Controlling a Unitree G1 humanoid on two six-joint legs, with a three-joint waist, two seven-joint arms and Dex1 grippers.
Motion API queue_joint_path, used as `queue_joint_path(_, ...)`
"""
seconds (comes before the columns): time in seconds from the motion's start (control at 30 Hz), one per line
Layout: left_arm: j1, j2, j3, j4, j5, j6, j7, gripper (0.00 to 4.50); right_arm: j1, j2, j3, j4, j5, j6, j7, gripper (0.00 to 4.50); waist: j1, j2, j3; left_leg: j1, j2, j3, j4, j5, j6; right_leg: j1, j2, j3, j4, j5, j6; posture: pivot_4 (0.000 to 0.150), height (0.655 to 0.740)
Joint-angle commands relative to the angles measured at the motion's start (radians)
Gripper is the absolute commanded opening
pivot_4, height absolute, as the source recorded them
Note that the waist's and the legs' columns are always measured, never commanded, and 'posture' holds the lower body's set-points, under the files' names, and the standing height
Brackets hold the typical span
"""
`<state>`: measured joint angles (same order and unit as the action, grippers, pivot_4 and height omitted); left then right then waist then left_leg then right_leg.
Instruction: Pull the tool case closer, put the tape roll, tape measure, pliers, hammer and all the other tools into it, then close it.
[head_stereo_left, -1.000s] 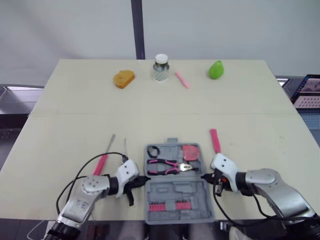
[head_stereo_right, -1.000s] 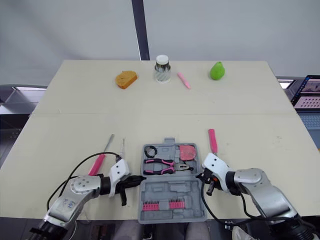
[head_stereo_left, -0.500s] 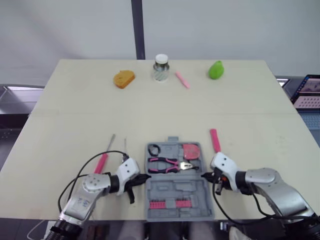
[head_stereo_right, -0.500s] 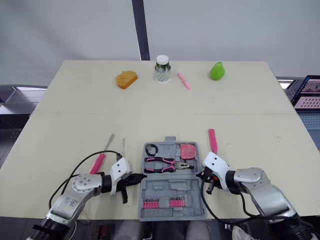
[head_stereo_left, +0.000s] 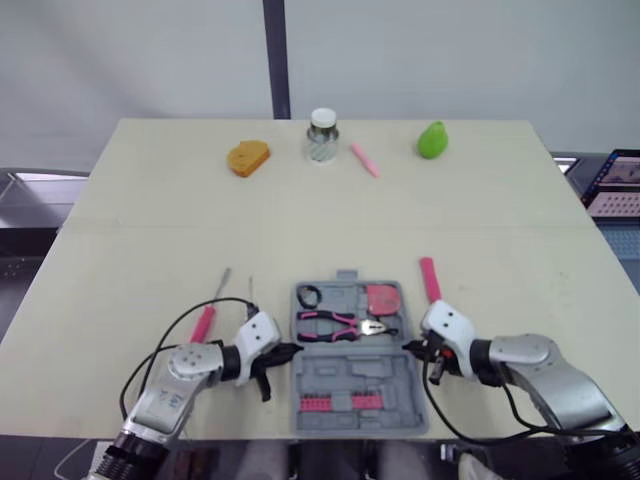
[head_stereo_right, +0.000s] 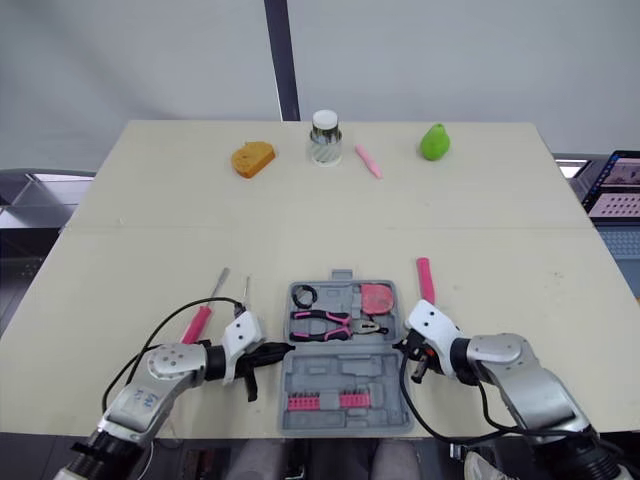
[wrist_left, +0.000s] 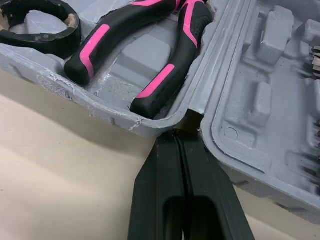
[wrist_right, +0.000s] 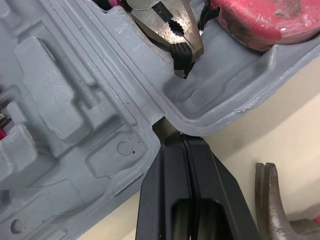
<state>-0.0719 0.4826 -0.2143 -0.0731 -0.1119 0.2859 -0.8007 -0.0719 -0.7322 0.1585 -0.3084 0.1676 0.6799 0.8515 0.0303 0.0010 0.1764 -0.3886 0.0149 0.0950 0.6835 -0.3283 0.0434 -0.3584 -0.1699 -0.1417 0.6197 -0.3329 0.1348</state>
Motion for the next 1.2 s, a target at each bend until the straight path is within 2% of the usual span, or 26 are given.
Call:
queue_joint_path(0.03,-0.032,-0.018,0.011,0.020,0.030,0.010,0.062,0.00,-0.011,0.025,0.018,-0.024,0.016,-0.011,-0.003,0.02,0.000,0.000,0.000,0.000,0.000,0.000,0.000,0.000,0.000,0.000,0.000,0.000,0.000,0.000,0.000,0.150,0.6950)
queue_joint_path(1.2,-0.115,-0.043,0.028,0.103,0.038,-0.009,0.085,0.00,-0.050,0.055,0.015,0.018,-0.010,-0.025,-0.011,0.02,0.000,0.000,0.000,0.000,0.000,0.000,0.000,0.001,0.000,0.000,0.000,0.000,0.000,0.000,0.000,0.150,0.6950)
